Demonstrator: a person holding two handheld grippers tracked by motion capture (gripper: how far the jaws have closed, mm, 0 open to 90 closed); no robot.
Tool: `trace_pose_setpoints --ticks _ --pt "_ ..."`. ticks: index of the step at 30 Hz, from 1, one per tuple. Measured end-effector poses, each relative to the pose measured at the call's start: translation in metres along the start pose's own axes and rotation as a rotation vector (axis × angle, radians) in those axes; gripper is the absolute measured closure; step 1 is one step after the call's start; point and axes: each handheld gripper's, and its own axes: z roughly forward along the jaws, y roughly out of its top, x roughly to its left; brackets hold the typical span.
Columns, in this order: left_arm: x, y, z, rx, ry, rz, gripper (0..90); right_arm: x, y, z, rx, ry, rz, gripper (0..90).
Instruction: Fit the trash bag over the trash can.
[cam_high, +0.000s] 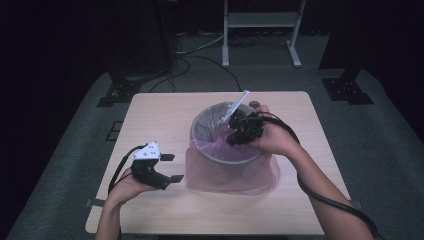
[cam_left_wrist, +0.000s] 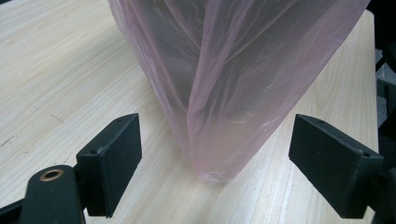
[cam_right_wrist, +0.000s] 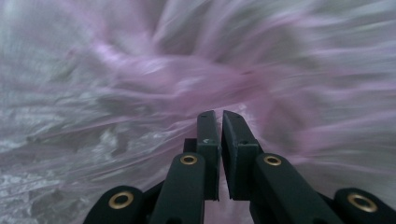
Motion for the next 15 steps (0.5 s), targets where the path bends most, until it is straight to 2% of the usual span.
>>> trace_pose_setpoints --ticks 4,7,9,10,12,15 --pt "0.000 0.000 0.000 -0.002 -0.004 -0.002 15.9 0.018 0.002 0.007 0.094 0.058 -0.060 86.9" --pt "-0.001 0.000 0.001 -0.005 -0.008 0.002 15.9 0.031 0.005 0.006 0.145 0.121 -0.098 86.9" --pt "-0.002 0.001 0.000 -0.006 -0.008 0.005 15.9 0.036 0.008 0.006 0.174 0.138 -0.120 86.5" --pt "-0.002 0.001 -0.001 -0.012 -0.008 0.004 15.9 0.036 0.008 0.005 0.177 0.136 -0.126 85.4" --pt "-0.003 0.002 -0.002 -0.015 -0.007 0.009 15.9 0.031 0.010 0.000 0.163 0.099 -0.118 85.1" --pt "-0.002 0.002 -0.002 -0.022 -0.007 0.007 15.9 0.013 0.010 -0.010 0.122 0.073 -0.056 85.2"
